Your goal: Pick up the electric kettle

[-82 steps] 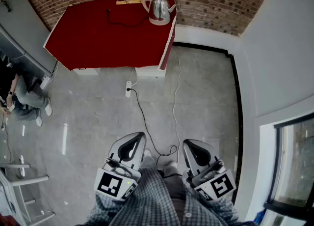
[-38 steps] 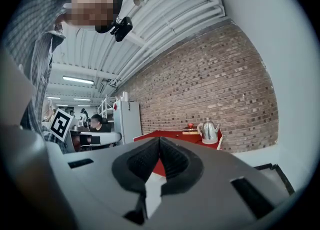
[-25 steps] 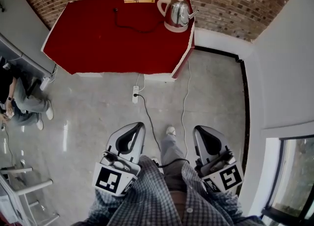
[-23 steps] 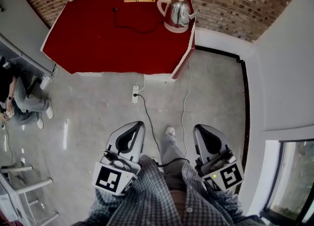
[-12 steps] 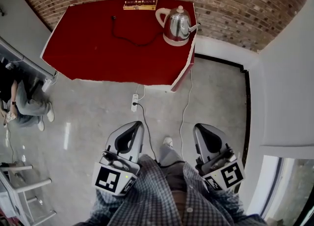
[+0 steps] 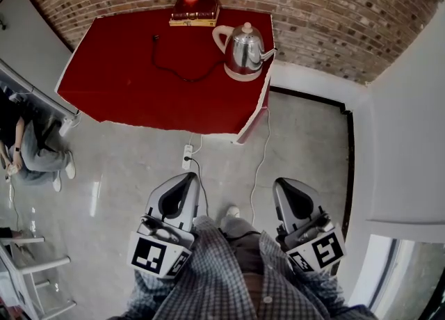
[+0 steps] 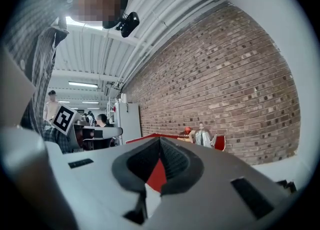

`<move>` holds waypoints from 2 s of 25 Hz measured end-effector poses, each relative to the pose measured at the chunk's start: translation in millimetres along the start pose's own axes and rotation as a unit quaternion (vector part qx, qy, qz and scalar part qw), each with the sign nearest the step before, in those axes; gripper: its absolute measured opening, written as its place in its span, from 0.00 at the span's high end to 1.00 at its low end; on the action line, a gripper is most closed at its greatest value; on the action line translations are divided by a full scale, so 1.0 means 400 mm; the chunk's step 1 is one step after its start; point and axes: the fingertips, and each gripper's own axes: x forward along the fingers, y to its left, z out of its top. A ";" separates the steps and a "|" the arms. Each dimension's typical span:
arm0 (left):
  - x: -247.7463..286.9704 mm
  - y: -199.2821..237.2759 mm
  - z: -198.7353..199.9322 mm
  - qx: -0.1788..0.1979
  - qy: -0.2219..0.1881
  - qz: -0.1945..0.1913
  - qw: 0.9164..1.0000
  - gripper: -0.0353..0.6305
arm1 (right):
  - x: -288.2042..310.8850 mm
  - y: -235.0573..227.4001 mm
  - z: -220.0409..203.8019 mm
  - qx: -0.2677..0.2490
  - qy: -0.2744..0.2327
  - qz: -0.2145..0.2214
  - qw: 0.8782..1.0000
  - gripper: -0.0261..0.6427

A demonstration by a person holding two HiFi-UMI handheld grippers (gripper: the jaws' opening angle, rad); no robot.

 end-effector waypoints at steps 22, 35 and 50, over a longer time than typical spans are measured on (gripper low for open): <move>0.160 0.025 0.038 0.013 -0.026 -0.032 0.999 0.94 | 0.069 -0.103 0.020 -0.015 -0.021 -0.017 1.000 0.95; 0.400 0.204 0.064 0.004 -0.020 -0.060 0.998 0.94 | 0.296 -0.233 0.051 -0.010 -0.018 -0.049 0.999 0.95; 0.770 0.529 0.011 -0.052 0.041 -0.069 0.995 0.94 | 0.597 -0.404 0.058 0.013 0.030 -0.124 0.992 0.95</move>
